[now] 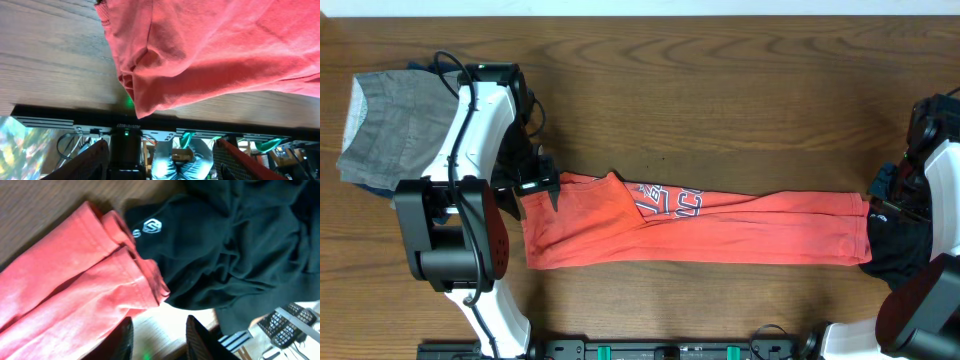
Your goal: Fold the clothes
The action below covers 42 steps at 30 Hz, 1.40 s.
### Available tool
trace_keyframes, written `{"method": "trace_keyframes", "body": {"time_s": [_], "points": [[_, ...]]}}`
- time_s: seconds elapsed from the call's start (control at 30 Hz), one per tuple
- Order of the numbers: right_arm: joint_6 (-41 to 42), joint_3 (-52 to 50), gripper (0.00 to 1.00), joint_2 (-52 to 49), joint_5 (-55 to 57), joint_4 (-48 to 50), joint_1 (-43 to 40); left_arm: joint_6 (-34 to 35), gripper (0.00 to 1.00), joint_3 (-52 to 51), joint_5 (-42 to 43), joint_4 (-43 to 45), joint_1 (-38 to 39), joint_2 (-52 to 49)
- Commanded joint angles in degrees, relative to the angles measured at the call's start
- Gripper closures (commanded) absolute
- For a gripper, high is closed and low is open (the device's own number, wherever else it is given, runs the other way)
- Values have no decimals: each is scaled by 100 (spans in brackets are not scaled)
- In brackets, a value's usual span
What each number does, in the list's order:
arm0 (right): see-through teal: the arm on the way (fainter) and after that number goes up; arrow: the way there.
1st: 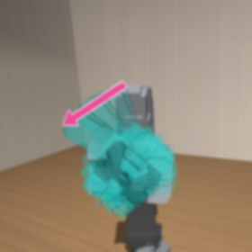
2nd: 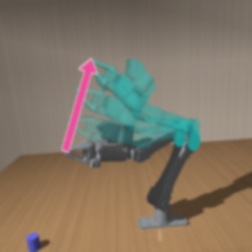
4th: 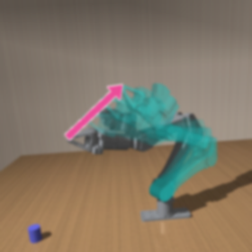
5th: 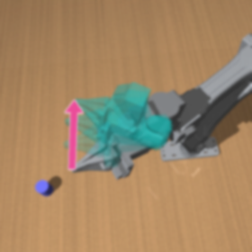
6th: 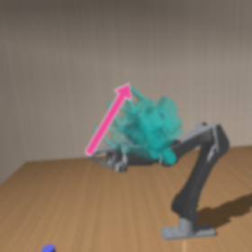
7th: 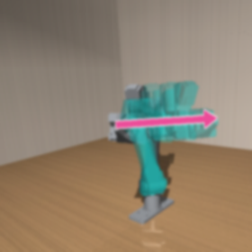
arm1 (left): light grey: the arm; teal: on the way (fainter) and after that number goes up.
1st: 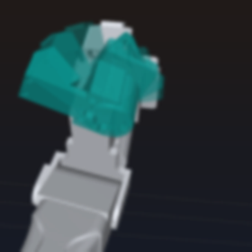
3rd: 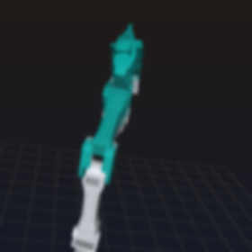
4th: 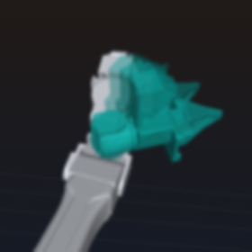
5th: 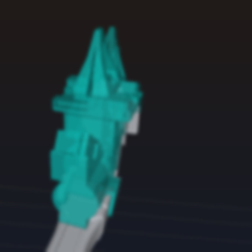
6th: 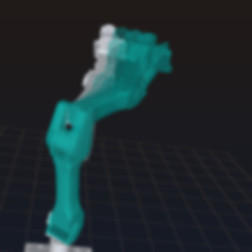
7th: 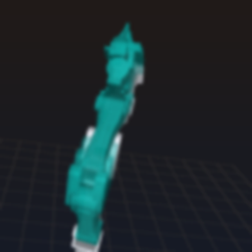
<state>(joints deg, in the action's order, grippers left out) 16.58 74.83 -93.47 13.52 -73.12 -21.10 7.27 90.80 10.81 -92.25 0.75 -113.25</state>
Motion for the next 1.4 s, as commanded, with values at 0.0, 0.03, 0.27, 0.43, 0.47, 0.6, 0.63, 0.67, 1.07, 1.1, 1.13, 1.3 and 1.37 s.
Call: {"method": "trace_keyframes", "body": {"time_s": [0.0, 0.03, 0.27, 0.43, 0.47, 0.6, 0.63, 0.67, 1.07, 1.1, 1.13, 1.3, 1.37], "points": [[-208, -122, 64, 55, -199, 13, -31, 2, 32, -11, 317, 11, 31, 55], [-208, -175, 64, 55, -199, 15, -31, 2, 32, -11, 411, 94, 61, 55], [-208, -699, 56, 55, -291, 177, -37, 4, 32, -72, 505, 479, 409, 55], [-208, -1128, 48, 55, -313, 573, -35, 7, 32, -133, 505, 501, 566, 55], [-208, -1185, 47, 55, -328, 682, -37, 7, 32, -133, 505, 498, 588, 55], [-267, -1445, 41, 55, -334, 1141, -37, 4, 32, -133, 505, 498, 610, 55], [-396, -1547, 38, 55, -361, 1272, -37, 7, 32, -133, 505, 501, 610, 55], [-518, -1650, 35, 55, -420, 1388, -37, 4, 32, -133, 505, 501, 608, 55], [-1257, -2208, 30, 52, -479, 2006, -63, -9, 32, -133, 505, 610, 608, 55], [-1255, -2208, 30, 52, -417, 2079, -76, -20, 32, -133, 503, 610, 608, 55], [-1255, -2208, 30, 52, -407, 2144, -105, -37, 32, -133, 503, 610, 608, 55], [-1239, -2208, 31, 37, -590, 2385, -247, -44, 32, -133, 503, 610, 608, 55], [-1292, -2208, 31, -24, -737, 2457, -299, -42, 32, -133, 503, 619, 608, 55]]}}
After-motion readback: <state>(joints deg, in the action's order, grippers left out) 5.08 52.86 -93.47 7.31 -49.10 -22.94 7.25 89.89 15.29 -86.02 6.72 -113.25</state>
